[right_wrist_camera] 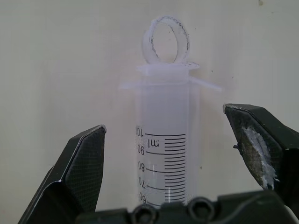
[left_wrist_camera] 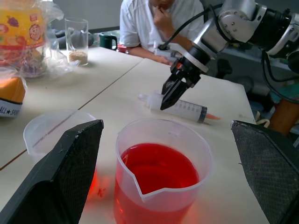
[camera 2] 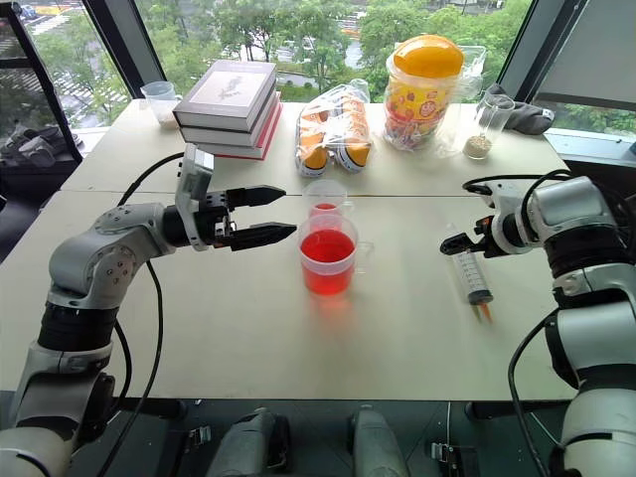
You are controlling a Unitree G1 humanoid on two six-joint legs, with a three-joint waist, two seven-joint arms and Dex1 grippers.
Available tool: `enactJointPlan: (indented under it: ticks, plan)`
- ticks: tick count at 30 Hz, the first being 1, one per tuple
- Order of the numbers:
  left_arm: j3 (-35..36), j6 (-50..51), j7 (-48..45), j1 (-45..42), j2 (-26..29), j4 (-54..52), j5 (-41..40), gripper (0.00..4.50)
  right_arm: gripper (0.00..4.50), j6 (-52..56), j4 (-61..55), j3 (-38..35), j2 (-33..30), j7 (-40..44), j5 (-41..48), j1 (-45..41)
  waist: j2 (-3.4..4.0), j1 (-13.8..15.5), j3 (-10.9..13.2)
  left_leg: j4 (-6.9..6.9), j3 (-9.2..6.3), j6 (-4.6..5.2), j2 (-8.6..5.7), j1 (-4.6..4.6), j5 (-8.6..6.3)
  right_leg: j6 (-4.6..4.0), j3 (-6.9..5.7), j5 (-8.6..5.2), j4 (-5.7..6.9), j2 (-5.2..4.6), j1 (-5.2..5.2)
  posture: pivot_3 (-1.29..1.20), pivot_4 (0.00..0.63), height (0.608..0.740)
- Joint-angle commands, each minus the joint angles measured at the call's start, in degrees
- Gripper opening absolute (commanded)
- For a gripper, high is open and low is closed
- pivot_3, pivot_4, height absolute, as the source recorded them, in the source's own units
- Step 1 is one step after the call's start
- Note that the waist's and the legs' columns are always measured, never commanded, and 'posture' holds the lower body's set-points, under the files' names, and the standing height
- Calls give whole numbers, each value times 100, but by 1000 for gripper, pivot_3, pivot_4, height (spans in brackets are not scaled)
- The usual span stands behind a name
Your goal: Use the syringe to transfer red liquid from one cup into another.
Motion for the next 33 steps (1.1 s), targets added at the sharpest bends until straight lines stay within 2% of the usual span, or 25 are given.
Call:
enactJointPlan:
  ticks: [1, 4, 5, 7, 11, 12, 16, 19, 23, 25, 28, 33]
  plan:
    - [164, -110, 93, 35, 21, -249, -48, 4500, 4427, -359, 448, 155, 130, 396, -462, -253, 0, 0, 0, 0, 0, 0, 0, 0, 0, 1, 0, 1, 0, 0, 0, 0, 150, 740]
    - [181, -107, 130, 91, 31, -310, -70, 4500, 4427, -494, 704, 206, 270, 616, -728, -332, 0, -3, 0, 2, -1, 0, 0, 0, 0, 6, -1, 4, 2, 1, 0, 0, 150, 740]
    - [191, -108, 142, 114, 36, -331, -78, 4500, 4192, -517, 751, 221, 307, 683, -809, -338, 0, -4, 0, 3, 0, 0, 0, 0, 0, 6, -1, 4, 3, 0, 1, 0, 150, 740]
    - [201, -118, 156, 165, 39, -367, -85, 4500, 3565, -548, 766, 263, 359, 823, -965, -318, 1, -8, 0, 4, -1, -1, 0, 0, 0, 7, -1, 4, 4, 1, 1, 0, 150, 740]
    - [188, -131, 152, 187, 37, -376, -84, 4500, 1526, -483, 698, 228, 406, 1020, -1170, -313, 1, -16, -1, 3, -2, -1, 2, 2, 0, 9, -3, 5, 6, 3, 1, 0, 150, 740]
    - [188, -139, 127, 179, 50, -353, -81, 4500, 1395, -436, 627, 212, 403, 1055, -1199, -315, 1, -14, -1, 3, -2, -1, 3, 2, 0, 9, -3, 5, 7, 4, 1, 0, 150, 740]
    - [156, -183, 48, 93, 90, -242, -33, 4500, 1394, -214, 166, -50, 268, 1008, -1200, -322, 3, -12, 0, 3, -1, -2, 2, 2, 1, 9, -3, 5, 7, 3, 0, 0, 150, 740]
    - [170, -175, 23, -26, 126, -158, -31, 4500, 1394, -22, -621, -573, 31, 846, -1030, -302, 9, 0, 4, 2, 0, -2, 2, 2, 0, 9, -3, 5, 7, 1, -1, 0, 150, 740]
    - [112, -282, -42, -182, 160, 40, 63, 4500, 1394, 178, -2758, -2187, 68, 547, -246, 37, 10, 21, 4, -2, 0, -2, 2, -2, 0, 11, -4, 6, 6, 0, -7, 0, 150, 740]
    - [119, -208, -61, -272, 176, 63, 9, 4500, 1394, -67, -3749, -3189, 565, 162, 222, 181, 10, 10, 4, -5, -1, -2, 3, -2, 0, 12, -5, 6, 7, 1, -7, 0, 150, 740]
    - [82, -185, -247, -437, 221, 203, -4, 4500, 1394, -177, -4874, -4158, 1452, -397, 892, 179, 10, 6, 4, -5, -6, -3, 7, -2, 0, 13, -10, 7, 11, 7, -6, 0, 150, 740]
    - [-9, -327, -525, -842, 223, 702, 177, 4500, 1394, -769, -6067, -4886, 3077, -1212, 1988, 383, 9, 20, 3, -1, -6, -8, 5, -2, 3, 13, -14, 7, 17, 3, -4, 0, 150, 740]
